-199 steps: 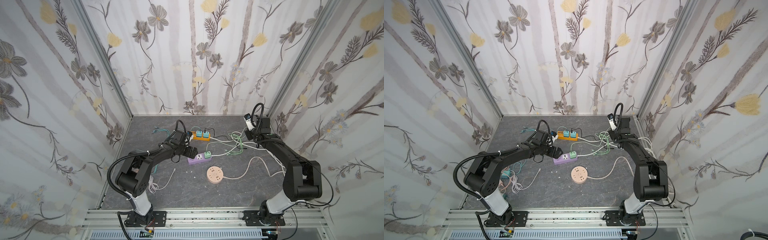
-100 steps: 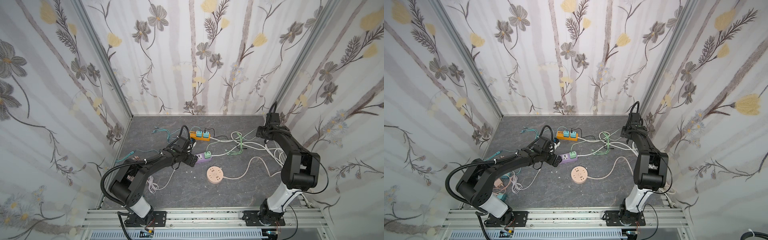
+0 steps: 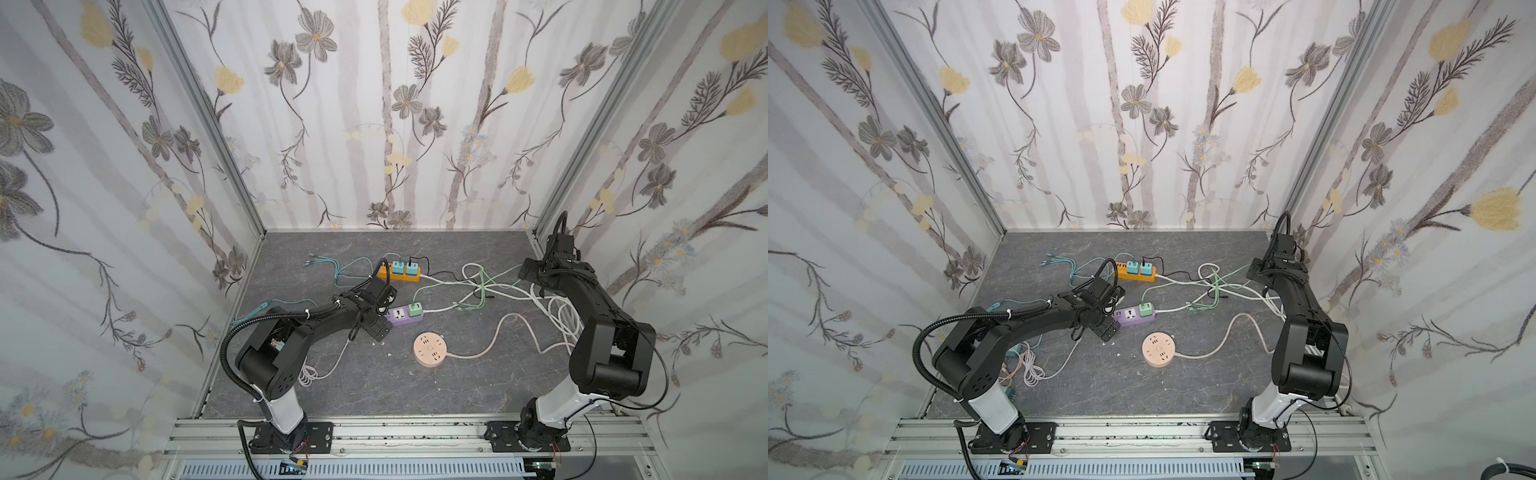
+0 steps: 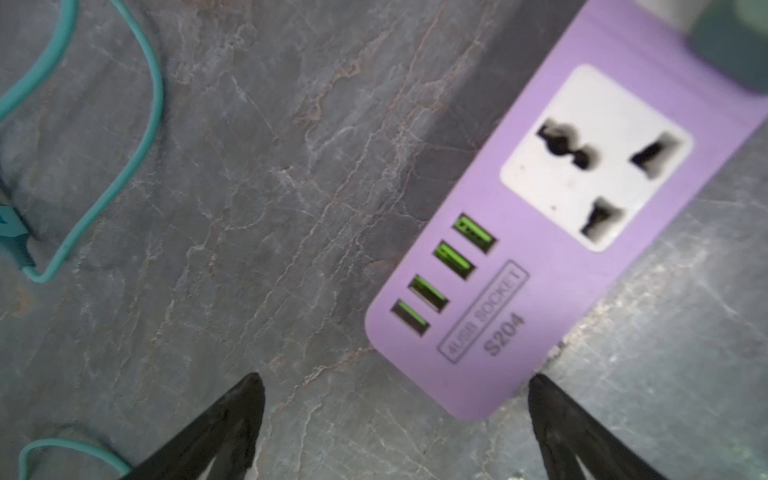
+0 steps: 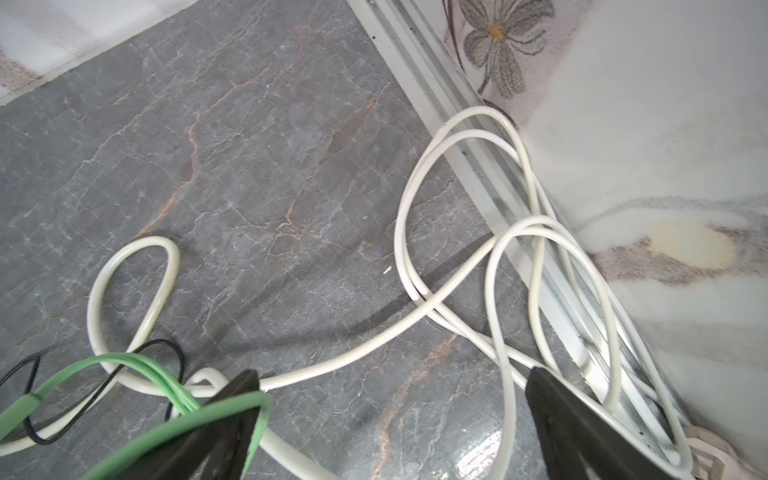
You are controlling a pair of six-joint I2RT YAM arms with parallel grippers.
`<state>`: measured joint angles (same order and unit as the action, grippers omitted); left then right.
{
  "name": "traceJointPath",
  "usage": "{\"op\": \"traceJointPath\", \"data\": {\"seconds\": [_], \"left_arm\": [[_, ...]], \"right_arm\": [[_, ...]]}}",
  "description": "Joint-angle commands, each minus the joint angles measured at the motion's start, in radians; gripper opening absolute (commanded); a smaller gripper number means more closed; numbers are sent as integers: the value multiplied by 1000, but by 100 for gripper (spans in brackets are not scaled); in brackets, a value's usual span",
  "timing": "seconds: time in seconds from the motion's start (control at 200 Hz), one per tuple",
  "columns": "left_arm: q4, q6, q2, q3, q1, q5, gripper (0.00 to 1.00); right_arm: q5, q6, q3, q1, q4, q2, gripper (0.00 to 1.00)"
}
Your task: Insert the plug
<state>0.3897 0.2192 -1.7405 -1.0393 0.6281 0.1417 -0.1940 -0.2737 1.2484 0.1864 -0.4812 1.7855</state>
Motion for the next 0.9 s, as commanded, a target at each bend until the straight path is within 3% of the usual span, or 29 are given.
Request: {"op": "traceJointPath", "data": {"seconds": [0.0, 0.09, 0.245, 0.385, 0.5, 0.62, 0.749, 0.894], "left_arm": [[1, 22, -19, -21, -18, 77, 99], [-17, 25, -16, -30, -23, 68, 100], [-25, 2, 15, -28, -29, 42, 100], [-25, -62, 119, 10, -56, -14, 100], [-71, -178, 256, 82, -104, -26, 100], [-61, -323, 364, 126, -151, 65, 100], [120, -506, 379, 80, -215, 189, 100], [291, -738, 392, 60, -325, 255, 100]], "right_arm": [[-57, 58, -27, 1, 48, -25, 99], [-6, 145, -52, 1, 54, -40, 99], [188, 340, -53, -1, -35, -36, 99], [200, 470, -88, -4, -92, -62, 99], [175, 530, -80, -21, -152, -52, 99], [136, 592, -74, -57, -185, -43, 99], [53, 588, -68, -83, -182, -56, 99], [76, 513, -122, -84, -52, -199, 99]]}}
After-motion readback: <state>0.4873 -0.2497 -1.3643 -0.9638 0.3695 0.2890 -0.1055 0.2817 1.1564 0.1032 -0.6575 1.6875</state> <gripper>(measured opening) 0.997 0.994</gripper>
